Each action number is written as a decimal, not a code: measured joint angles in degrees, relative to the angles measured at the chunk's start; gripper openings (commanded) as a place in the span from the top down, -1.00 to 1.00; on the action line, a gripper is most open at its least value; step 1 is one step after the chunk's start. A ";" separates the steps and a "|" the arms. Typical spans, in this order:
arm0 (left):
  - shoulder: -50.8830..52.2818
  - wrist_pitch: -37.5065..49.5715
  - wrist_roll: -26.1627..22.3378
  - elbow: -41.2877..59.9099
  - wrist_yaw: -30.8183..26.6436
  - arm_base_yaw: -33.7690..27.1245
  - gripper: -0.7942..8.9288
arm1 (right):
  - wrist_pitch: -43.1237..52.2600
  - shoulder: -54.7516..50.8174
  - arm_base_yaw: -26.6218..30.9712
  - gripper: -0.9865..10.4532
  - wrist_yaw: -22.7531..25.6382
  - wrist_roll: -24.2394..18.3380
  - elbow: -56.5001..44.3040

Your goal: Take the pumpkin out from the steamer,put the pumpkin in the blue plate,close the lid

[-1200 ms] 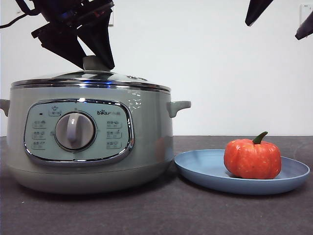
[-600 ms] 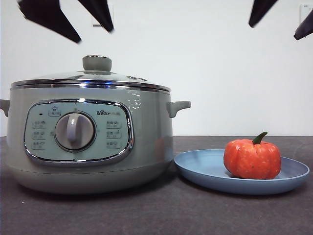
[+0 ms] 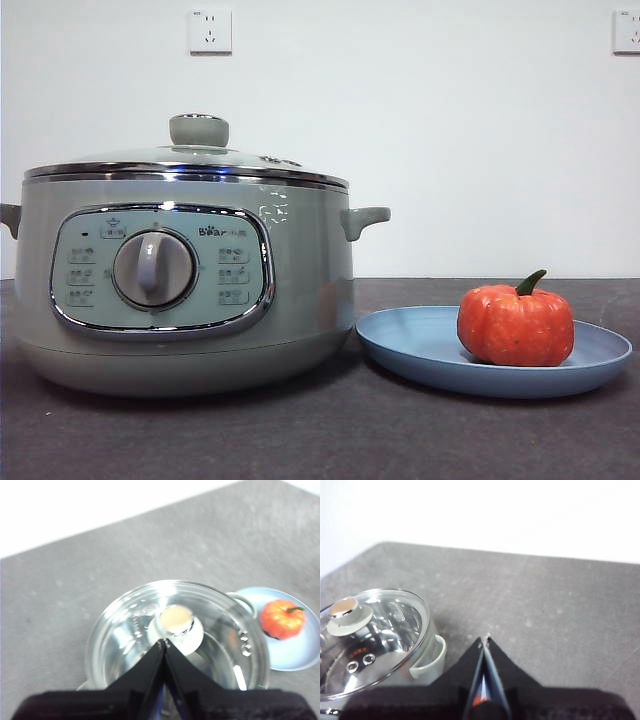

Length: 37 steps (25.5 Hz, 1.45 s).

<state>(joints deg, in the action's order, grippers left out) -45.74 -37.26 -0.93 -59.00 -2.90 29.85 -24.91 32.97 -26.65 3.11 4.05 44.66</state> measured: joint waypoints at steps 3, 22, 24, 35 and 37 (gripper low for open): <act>9.25 3.48 0.00 10.53 -5.70 0.02 0.85 | 3.56 -6.95 0.00 0.86 0.09 0.24 -8.00; 16.13 -0.57 2.08 17.35 -5.95 0.02 0.84 | -0.42 -7.76 0.00 0.86 0.09 1.79 -10.40; 16.13 -0.63 2.05 17.35 -5.95 0.04 0.84 | -1.31 -7.76 0.00 0.86 0.09 1.79 -10.38; 24.30 -0.79 2.05 17.46 -3.69 -4.66 0.84 | -4.83 -7.76 0.00 0.86 0.11 1.79 -10.40; 28.63 1.31 2.05 18.05 -2.97 -8.04 0.84 | -5.53 -7.76 0.00 0.86 0.09 1.79 -10.40</act>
<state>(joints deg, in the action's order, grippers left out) -17.10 -35.94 1.13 -40.95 -5.87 21.80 -30.44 25.21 -26.65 3.20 5.85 34.26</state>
